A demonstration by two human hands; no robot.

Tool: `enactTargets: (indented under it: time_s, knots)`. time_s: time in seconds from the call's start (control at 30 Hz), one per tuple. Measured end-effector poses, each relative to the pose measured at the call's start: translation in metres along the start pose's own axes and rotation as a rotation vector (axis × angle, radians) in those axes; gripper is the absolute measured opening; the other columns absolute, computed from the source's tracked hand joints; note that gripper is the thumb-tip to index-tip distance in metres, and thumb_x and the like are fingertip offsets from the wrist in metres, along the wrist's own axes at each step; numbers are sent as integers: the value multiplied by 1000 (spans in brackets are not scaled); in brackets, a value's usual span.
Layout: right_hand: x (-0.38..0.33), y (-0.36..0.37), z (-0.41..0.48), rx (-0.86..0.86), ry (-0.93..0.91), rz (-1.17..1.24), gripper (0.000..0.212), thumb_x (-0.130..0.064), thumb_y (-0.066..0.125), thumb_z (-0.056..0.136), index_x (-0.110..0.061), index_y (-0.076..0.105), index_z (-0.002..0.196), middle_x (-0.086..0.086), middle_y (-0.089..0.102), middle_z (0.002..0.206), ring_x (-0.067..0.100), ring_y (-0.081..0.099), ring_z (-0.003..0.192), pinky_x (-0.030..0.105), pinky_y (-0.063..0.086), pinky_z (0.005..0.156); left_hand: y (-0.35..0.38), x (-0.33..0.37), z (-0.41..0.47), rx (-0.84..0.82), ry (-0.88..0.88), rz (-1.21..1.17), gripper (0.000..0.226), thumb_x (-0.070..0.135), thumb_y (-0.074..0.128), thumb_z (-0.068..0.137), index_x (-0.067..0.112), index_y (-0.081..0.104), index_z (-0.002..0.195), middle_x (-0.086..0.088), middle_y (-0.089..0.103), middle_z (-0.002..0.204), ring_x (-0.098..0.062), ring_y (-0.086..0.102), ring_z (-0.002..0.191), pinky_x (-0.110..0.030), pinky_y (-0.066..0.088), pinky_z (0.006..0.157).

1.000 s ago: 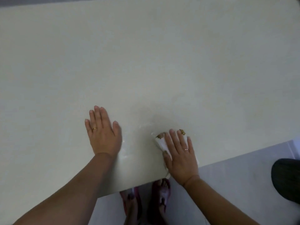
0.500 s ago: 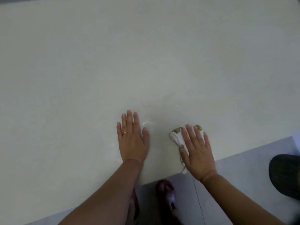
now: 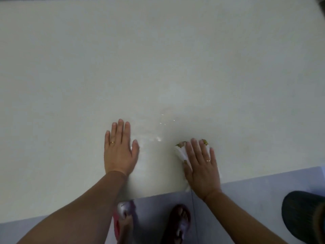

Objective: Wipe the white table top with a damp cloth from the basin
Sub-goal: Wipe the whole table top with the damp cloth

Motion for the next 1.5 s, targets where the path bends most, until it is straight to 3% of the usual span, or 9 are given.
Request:
enactTargets:
  time_s: [0.13,0.27,0.37,0.6,0.83,1.07,1.2,1.3,1.5]
  knots:
    - [-24,0,4,44,356,106,61,-40,26,93,-10,33,146,15,28,153,38,25,141,56,20,113,0,1,1,4,-10,12,66,43,18,93,14,16,153,-6,8,161,-20,2,149,-33,-7,120]
    - [-102,15,0,-3,-142,46,63,-45,33,92,-19,28,149,10,22,157,33,21,143,58,20,114,-1,2,0,1,-9,-7,66,42,21,92,13,20,152,-8,13,160,-21,6,148,-36,-2,120]
    - [-72,13,14,24,-406,-20,61,-45,35,94,-21,27,149,4,21,157,26,19,145,53,23,113,-2,1,1,1,-9,-11,66,41,22,92,13,21,152,-7,14,160,-21,7,148,-35,-2,120]
    - [-18,-5,59,58,291,103,63,-43,21,94,-15,22,150,11,20,157,34,18,144,51,10,116,0,0,2,-2,-20,-9,66,39,24,91,13,22,151,-7,15,160,-21,8,148,-36,-2,120]
    - [-73,-2,71,27,-401,-28,59,-43,32,95,-17,32,147,7,28,155,28,27,142,53,27,112,-1,0,3,3,-11,-10,66,37,28,90,11,26,150,-10,20,159,-23,13,148,-37,0,120]
    - [-26,-5,118,38,332,125,64,-42,30,98,-16,7,152,7,4,160,29,3,147,47,-5,116,0,1,3,-7,-9,-14,67,37,28,90,11,24,151,-9,17,159,-24,11,148,-37,-1,120]
    - [-105,-3,109,-18,-53,30,67,-47,21,94,-16,6,151,7,4,159,31,6,147,51,2,117,1,0,2,-25,1,7,67,39,26,90,11,23,151,-10,17,159,-25,11,148,-41,3,120]
    - [-90,-12,122,22,-272,-14,60,-42,28,94,-16,31,147,7,28,155,28,29,142,52,23,114,-1,0,3,-22,5,-8,67,38,28,89,10,25,150,-10,19,159,-25,14,147,-42,6,119]
    - [-4,-17,179,19,322,100,60,-39,26,99,-19,5,152,3,1,161,24,0,148,47,-3,118,2,-1,3,-22,6,-35,67,36,30,88,11,25,151,-10,19,159,-25,13,148,-43,8,120]
Point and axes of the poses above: each hand's wrist, its own z-axis towards the middle knuckle, its own y-axis out of the palm, x = y × z, the point moved 6 cm from there along z, towards the middle knuckle
